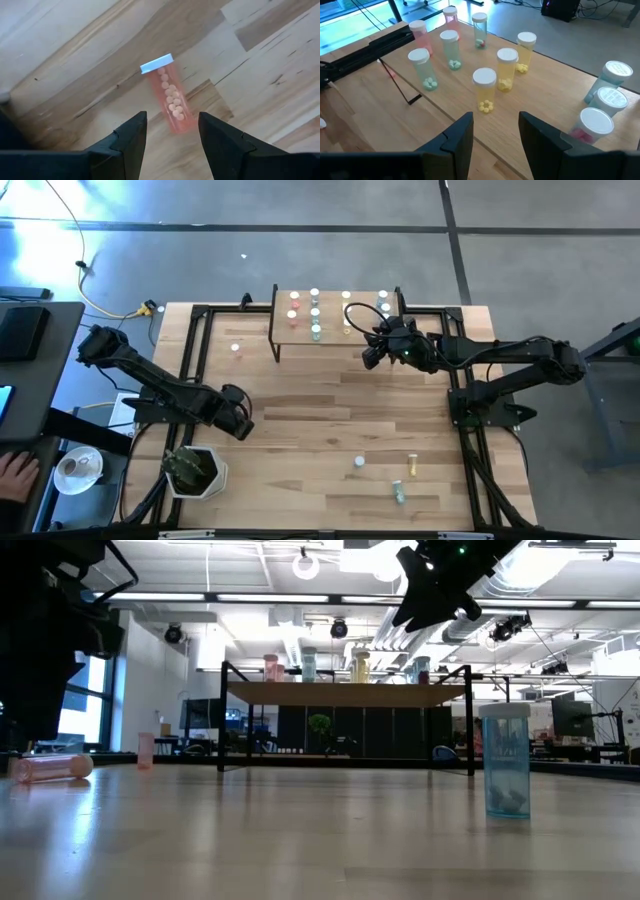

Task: Pick and place medicine bottles onto shelf by color
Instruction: Put the red medicine bottle on the shelf

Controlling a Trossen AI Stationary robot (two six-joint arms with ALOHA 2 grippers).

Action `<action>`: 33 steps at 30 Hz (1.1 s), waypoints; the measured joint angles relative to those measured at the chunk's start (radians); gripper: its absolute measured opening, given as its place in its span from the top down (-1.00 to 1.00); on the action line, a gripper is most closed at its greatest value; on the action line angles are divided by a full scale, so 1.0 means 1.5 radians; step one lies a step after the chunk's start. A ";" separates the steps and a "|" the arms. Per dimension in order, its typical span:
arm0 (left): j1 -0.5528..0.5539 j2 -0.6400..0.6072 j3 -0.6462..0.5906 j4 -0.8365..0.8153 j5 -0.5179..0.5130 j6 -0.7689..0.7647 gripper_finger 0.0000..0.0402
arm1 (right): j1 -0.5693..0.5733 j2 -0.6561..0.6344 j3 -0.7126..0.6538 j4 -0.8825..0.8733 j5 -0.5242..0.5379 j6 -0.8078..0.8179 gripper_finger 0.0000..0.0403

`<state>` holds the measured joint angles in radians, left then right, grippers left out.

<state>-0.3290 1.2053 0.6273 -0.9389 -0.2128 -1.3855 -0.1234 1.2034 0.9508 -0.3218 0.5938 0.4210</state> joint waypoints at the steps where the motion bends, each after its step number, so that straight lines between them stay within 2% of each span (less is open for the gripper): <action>1: 0.000 0.000 0.000 0.000 -0.001 -0.002 0.15 | 0.000 0.000 0.000 0.000 0.000 0.000 0.26; 6: 0.000 0.014 0.000 0.005 -0.006 -0.018 0.15 | 0.000 0.000 0.000 0.000 0.000 0.000 0.26; 25: 0.001 0.147 0.000 0.051 0.013 -0.029 0.15 | 0.000 0.000 0.000 0.006 0.000 0.000 0.26; 33: 0.001 0.169 0.002 0.056 0.012 0.016 0.17 | 0.000 0.000 0.000 0.006 0.000 0.000 0.26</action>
<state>-0.3283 1.4582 0.6302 -0.8554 -0.1945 -1.3612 -0.1236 1.2034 0.9508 -0.3132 0.5938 0.4213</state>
